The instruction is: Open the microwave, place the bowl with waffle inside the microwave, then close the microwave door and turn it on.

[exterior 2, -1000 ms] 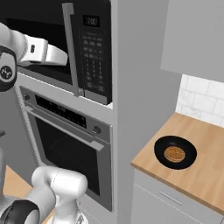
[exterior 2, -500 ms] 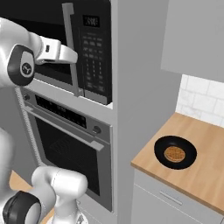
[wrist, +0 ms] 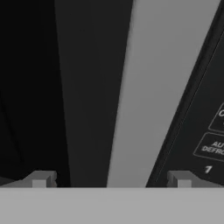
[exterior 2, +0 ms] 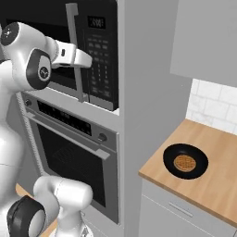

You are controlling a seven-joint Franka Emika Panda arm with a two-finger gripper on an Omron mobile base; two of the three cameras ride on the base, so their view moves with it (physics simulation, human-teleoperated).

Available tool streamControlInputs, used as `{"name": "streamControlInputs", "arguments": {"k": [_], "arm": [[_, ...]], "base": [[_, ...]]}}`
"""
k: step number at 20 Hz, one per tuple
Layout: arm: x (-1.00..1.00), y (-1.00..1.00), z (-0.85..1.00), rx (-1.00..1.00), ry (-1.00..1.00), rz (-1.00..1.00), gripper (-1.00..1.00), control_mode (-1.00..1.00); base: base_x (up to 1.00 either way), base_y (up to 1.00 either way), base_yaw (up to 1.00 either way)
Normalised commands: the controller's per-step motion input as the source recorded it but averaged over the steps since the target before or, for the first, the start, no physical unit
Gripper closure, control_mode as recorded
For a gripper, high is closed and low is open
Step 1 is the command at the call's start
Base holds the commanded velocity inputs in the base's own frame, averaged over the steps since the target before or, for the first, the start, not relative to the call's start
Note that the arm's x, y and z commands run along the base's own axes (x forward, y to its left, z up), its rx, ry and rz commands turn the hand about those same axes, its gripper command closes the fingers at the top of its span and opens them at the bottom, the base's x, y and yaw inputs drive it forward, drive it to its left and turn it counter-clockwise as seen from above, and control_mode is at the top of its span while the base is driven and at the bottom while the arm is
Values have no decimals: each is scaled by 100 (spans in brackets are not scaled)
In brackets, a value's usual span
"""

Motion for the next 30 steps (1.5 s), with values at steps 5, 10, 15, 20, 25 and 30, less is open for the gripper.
{"name": "streamControlInputs", "arguments": {"k": [5, 10, 15, 20, 25, 30], "arm": [[39, -10, -7, 0, -1, 0, -100, -100], [31, 0, -9, 0, -2, -1, 100, -100], [24, 8, -48, -1, -18, 0, 100, -100], [88, 24, -68, -1, -13, 2, 100, -100], [26, 84, -24, 0, -15, 11, 100, -100], [0, 100, 0, 1, -5, 12, 100, -100]], "base": [[0, 0, 0], [0, 0, 0], [0, 0, 0], [0, 0, 0], [0, 0, 0], [0, 0, 0]]}}
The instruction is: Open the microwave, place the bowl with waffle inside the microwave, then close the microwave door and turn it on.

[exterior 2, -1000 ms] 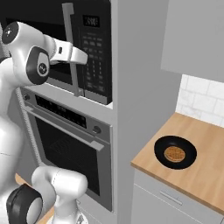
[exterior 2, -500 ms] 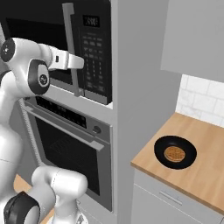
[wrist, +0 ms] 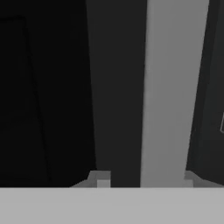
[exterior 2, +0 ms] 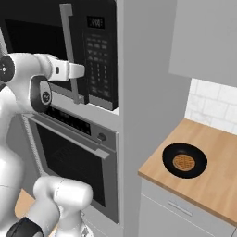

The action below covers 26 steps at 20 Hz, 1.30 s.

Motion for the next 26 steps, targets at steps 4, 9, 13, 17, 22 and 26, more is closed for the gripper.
{"name": "streamControlInputs", "arguments": {"k": [4, 9, 13, 17, 22, 26], "arm": [[0, 100, 0, 0, -1, 12, 100, -100], [-6, 100, 6, 0, 0, 16, 100, -100], [-10, 100, 3, 0, -3, 13, 100, -100], [-26, 100, 2, 0, -6, 10, 100, -100], [-33, 100, 21, 0, -4, 2, 100, -100], [0, 100, 24, 1, 0, 8, 100, -100]], "base": [[0, 0, 0], [0, 0, 0], [0, 0, 0], [0, 0, 0], [0, 0, 0], [0, 0, 0]]}}
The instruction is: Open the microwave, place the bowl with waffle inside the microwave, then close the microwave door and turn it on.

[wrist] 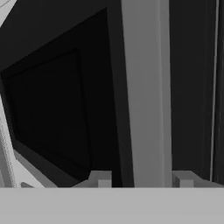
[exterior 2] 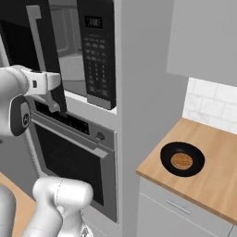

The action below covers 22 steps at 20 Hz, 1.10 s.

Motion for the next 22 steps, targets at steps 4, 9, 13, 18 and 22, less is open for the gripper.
{"name": "streamControlInputs", "arguments": {"k": [4, 9, 13, 18, 22], "arm": [[-3, 100, 25, 0, 0, 7, 100, -100], [-31, 100, 27, 1, 0, 9, 100, -100], [-31, 100, 29, 0, 4, 4, 100, -100], [-21, 100, 27, 0, 4, 3, 100, -100], [-14, 100, 3, -1, 0, 0, 100, -100]], "base": [[0, 0, 0], [0, 0, 0], [0, 0, 0], [0, 0, 0], [0, 0, 0]]}}
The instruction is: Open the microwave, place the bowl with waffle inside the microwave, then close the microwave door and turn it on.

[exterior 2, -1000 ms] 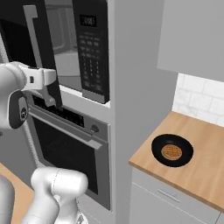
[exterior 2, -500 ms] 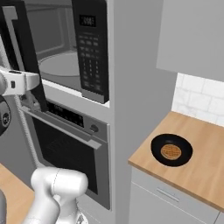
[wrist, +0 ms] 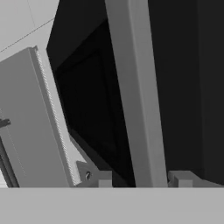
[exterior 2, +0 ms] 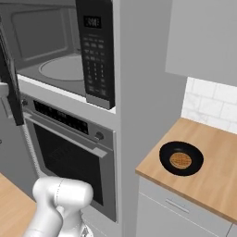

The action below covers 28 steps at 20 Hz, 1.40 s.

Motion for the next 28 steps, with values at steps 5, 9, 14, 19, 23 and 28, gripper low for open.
{"name": "streamControlInputs", "arguments": {"k": [5, 9, 14, 19, 23, 28], "arm": [[-6, 100, 0, 0, 0, 0, 100, -100], [6, 100, -16, 0, -1, 0, 100, -100], [40, 100, -45, 0, -6, 2, 100, -100], [71, 100, -32, 0, -1, 1, 100, -100], [100, 100, -36, 0, 0, 0, 100, -100], [44, 25, -18, -1, 0, 0, -100, -100]], "base": [[0, 0, 0], [0, 0, 0], [0, 0, 0], [0, 0, 0], [0, 0, 0], [0, 0, 0]]}}
